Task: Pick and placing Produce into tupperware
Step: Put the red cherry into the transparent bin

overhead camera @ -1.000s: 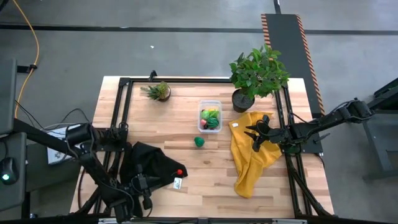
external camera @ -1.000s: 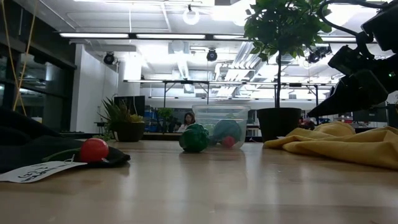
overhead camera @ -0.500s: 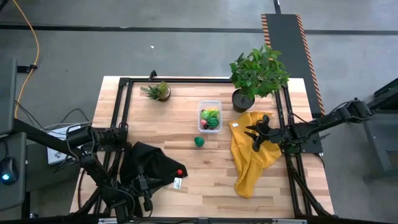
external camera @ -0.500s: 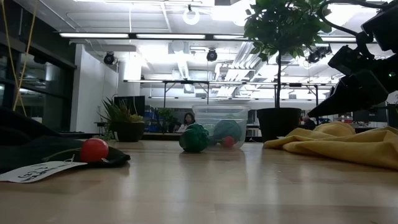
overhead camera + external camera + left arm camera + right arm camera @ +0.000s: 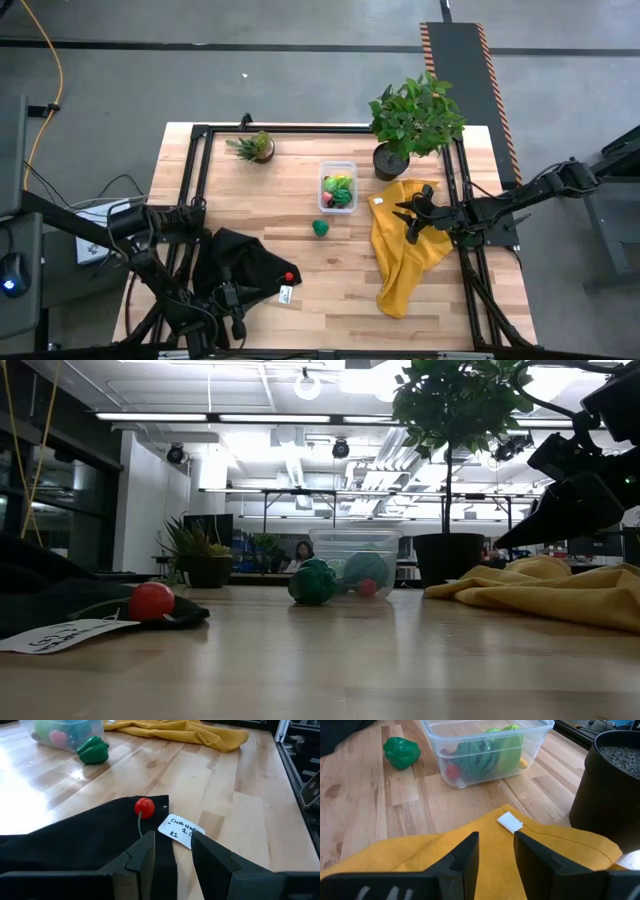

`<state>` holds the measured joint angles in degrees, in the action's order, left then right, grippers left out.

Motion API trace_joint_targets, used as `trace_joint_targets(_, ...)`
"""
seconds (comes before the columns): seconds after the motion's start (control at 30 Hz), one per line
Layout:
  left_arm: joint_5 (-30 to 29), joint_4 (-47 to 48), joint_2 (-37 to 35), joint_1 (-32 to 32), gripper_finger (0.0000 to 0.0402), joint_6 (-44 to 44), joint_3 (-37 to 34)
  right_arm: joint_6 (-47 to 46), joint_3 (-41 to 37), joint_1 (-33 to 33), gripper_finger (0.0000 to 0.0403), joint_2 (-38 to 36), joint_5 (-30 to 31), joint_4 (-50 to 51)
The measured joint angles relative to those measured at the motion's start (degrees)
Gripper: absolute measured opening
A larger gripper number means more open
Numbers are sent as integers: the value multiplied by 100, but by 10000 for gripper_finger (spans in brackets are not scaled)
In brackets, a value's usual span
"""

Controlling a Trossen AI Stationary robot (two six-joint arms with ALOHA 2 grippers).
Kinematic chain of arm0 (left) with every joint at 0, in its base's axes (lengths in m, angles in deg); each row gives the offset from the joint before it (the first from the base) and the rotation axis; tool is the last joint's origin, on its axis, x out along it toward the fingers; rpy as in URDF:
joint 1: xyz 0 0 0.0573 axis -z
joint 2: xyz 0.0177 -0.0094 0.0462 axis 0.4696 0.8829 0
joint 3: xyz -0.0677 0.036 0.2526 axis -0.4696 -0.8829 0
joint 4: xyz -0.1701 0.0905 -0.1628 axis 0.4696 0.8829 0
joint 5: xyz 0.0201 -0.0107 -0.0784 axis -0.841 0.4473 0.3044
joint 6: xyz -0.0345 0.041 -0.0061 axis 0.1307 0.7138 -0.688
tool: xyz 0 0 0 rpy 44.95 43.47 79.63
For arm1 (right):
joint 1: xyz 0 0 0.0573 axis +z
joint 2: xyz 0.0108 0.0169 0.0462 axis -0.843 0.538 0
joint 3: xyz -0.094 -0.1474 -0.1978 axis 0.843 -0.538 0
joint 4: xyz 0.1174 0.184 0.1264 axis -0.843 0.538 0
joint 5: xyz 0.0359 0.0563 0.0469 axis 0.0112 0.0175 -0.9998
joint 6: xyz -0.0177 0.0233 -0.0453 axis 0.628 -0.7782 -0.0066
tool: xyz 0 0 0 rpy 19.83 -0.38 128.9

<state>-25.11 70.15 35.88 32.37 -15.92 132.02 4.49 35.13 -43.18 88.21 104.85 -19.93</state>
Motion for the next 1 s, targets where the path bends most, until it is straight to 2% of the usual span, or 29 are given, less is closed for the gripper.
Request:
trace_joint_targets(0.33,6,-399,237,0,117,-3,0,0,0,0,114,-1,0,0)
trace_joint_targets(1.0,-123,-501,345,0,117,-1,-2,0,0,1,114,-1,0,0)
